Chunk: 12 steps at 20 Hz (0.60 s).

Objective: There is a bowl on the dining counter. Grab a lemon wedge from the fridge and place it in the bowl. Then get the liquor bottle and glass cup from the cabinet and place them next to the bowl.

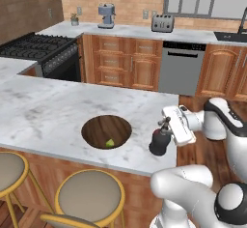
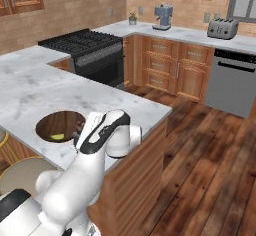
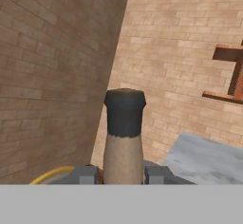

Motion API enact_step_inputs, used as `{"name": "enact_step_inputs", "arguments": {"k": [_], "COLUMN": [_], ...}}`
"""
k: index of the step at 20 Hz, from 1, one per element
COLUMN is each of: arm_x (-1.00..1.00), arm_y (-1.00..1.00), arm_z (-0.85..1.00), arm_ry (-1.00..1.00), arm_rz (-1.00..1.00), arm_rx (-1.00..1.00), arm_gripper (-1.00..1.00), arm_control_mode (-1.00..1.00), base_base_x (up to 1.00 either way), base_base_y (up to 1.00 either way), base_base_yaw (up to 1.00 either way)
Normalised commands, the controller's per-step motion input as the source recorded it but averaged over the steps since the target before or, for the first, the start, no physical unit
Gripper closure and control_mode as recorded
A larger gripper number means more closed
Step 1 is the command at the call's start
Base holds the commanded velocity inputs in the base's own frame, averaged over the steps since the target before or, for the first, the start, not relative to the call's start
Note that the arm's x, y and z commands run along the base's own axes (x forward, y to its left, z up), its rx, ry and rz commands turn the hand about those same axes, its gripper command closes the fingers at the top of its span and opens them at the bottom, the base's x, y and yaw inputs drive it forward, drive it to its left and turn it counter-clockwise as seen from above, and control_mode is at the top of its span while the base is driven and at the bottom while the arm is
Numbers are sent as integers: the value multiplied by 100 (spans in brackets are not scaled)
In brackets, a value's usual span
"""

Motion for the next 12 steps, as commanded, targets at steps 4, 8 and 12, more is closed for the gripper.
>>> {"name": "enact_step_inputs", "arguments": {"k": [4,8,12], "arm_x": [46,46,44], "arm_y": [-4,-1,0], "arm_z": [-15,-17,-24], "arm_ry": [1,0,3], "arm_rz": [0,0,0], "arm_rx": [0,0,0], "arm_gripper": [100,100,100], "arm_control_mode": [-100,-100,-100], "base_base_x": [0,0,0], "base_base_y": [0,0,0], "base_base_yaw": [0,0,0]}}
